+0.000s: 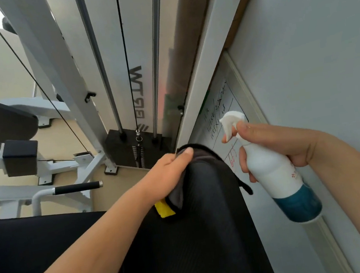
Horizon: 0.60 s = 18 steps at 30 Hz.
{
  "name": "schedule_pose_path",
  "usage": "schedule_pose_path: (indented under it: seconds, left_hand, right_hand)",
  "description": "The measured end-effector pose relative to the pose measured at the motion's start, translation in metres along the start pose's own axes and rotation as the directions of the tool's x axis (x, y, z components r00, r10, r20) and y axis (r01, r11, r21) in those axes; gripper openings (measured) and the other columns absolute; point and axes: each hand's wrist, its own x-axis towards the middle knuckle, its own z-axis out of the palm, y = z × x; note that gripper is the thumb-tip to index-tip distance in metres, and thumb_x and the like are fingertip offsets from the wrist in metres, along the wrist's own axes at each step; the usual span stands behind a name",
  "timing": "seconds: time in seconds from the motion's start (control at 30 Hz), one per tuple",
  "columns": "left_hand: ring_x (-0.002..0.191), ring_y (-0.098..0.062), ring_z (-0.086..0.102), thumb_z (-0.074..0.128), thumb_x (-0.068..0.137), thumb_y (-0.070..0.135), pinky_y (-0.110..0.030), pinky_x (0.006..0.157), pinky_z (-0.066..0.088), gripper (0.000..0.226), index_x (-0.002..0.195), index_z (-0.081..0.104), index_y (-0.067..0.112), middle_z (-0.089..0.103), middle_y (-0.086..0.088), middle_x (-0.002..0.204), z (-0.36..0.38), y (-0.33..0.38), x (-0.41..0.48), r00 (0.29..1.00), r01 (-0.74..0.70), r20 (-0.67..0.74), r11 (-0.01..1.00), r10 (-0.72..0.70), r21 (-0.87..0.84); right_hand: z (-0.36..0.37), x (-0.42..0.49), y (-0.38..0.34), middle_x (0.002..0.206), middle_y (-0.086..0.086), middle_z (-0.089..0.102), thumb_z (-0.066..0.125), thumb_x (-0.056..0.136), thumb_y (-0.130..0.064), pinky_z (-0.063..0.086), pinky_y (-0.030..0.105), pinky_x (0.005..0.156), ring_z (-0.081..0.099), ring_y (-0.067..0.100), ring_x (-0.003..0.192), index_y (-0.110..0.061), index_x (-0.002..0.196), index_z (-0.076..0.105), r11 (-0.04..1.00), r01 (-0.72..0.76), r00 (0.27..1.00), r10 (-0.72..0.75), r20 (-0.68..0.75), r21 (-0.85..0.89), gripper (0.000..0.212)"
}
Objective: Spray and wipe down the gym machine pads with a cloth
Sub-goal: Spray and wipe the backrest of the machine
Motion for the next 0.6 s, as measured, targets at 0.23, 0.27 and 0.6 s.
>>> schedule_pose_path:
  seconds: [0.23,0.27,0.6]
  left_hand:
    - [0.118,-0.029,0.061,0.049,0.104,0.053,-0.039,0.101,0.044,0.05,0.118,0.065,0.008,0.067,-0.011,0.122,-0.038,-0.063,0.007,0.959,0.279,-0.074,0.954,-0.272,0.108]
    - [0.114,-0.024,0.064,0.051,0.102,0.059,-0.039,0.102,0.046,0.054,0.115,0.068,0.01,0.07,-0.005,0.117,-0.034,-0.054,0.01,0.972,0.231,-0.059,0.971,-0.227,0.062]
    - [0.084,-0.022,0.068,0.045,0.105,0.056,-0.034,0.073,0.05,0.051,0.084,0.067,0.016,0.07,-0.006,0.085,-0.063,-0.126,0.017,0.978,0.205,-0.065,0.971,-0.199,0.119]
  right_hand:
    - [0.041,0.06,-0.037,0.094,0.006,0.083,0.073,0.082,-0.073,0.066,0.055,0.091,0.08,0.026,0.086,-0.039,0.135,0.063,0.962,0.195,0.955,-0.231,-0.185,-0.191,0.064]
    - [0.048,0.072,-0.042,0.094,0.005,0.083,0.076,0.084,-0.075,0.064,0.058,0.096,0.081,0.025,0.087,-0.044,0.132,0.065,0.959,0.211,0.95,-0.247,-0.192,-0.19,0.058]
    - [0.082,0.151,-0.062,0.093,0.008,0.083,0.073,0.085,-0.074,0.06,0.06,0.104,0.08,0.024,0.086,-0.05,0.124,0.071,0.932,0.241,0.964,-0.262,-0.044,-0.271,0.046]
